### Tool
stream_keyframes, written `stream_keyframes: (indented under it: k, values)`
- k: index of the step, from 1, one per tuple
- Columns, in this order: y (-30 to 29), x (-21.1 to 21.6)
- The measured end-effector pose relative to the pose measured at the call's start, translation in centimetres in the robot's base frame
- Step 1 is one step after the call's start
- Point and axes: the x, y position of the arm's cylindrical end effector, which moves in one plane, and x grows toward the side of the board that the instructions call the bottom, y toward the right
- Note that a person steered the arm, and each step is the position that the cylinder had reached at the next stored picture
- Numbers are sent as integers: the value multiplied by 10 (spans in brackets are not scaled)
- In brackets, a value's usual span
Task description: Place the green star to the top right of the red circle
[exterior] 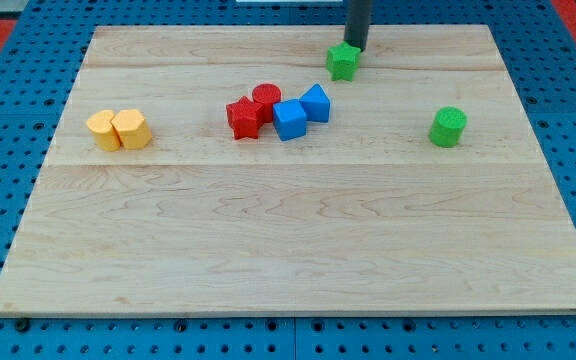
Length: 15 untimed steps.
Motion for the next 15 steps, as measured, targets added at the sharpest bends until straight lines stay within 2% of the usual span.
stream_keyframes:
  k: [1,2,3,4,5,6,7,8,9,10,12,14,15]
  values:
    - [-38,16]
    - [-43,28]
    - [25,20]
    - [37,31]
    - [2,35]
    - [29,48]
    - [25,66]
    - [-22,64]
    - [-28,57]
    - [6,41]
    - [2,25]
    - [-23,26]
    - [-47,50]
